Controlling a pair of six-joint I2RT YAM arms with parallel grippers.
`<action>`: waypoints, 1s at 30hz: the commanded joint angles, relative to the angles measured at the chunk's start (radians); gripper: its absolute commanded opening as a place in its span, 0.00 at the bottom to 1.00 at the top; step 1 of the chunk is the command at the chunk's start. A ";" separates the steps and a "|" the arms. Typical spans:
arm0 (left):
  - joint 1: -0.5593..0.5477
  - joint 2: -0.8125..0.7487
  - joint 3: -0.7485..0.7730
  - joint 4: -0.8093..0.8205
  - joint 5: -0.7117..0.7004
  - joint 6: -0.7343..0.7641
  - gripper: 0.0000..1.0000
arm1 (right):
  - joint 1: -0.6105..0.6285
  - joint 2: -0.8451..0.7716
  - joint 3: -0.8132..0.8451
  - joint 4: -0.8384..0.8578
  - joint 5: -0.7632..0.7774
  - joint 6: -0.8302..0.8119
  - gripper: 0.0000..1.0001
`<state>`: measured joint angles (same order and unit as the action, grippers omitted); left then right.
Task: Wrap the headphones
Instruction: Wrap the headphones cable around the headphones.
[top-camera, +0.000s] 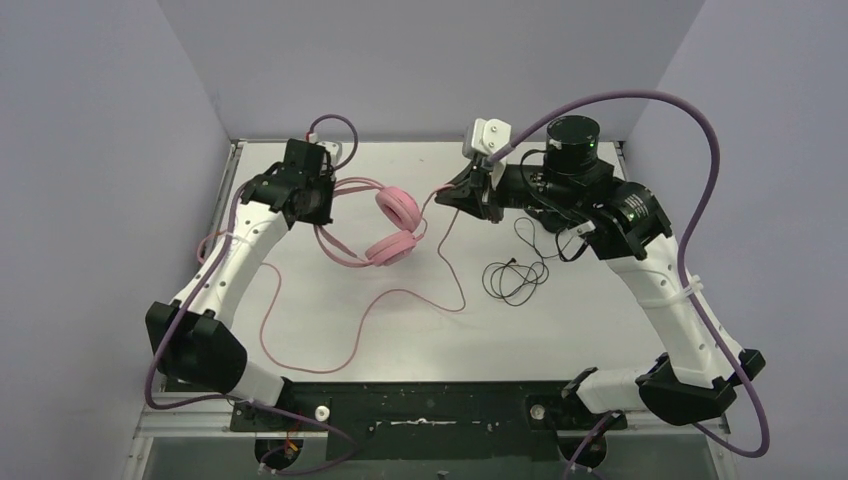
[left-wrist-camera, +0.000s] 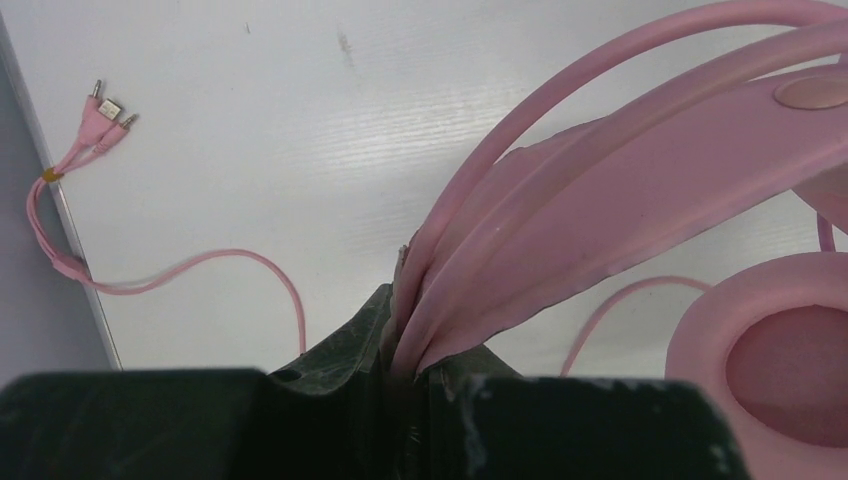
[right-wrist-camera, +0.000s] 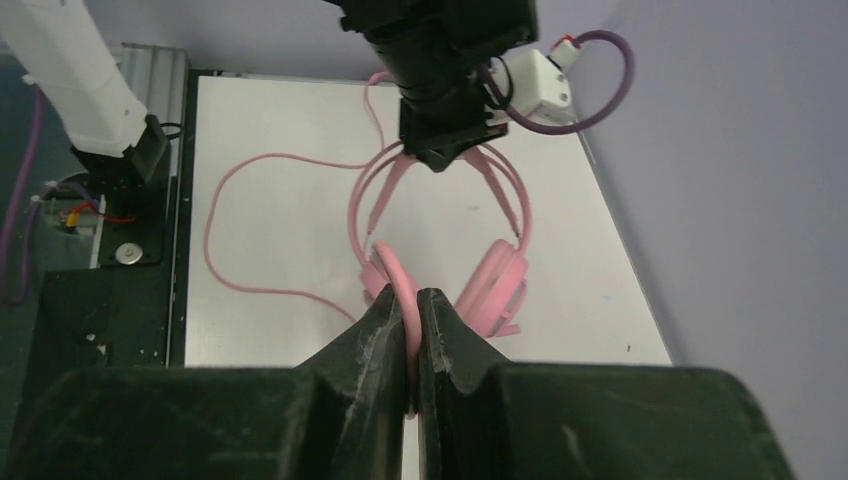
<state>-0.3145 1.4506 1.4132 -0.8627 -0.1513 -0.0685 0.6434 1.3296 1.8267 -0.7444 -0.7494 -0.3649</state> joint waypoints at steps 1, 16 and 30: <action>-0.001 0.041 0.140 0.077 -0.012 -0.070 0.00 | 0.062 -0.004 0.057 -0.051 0.020 -0.034 0.00; -0.141 -0.123 0.022 0.364 -0.181 0.000 0.00 | 0.177 0.109 0.174 -0.144 0.099 0.020 0.00; -0.130 -0.163 -0.028 0.335 -0.173 -0.349 0.00 | 0.218 0.150 -0.047 0.271 0.284 0.465 0.00</action>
<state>-0.4580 1.3499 1.3617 -0.6346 -0.3359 -0.2474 0.8440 1.4956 1.8454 -0.6701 -0.5346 -0.0658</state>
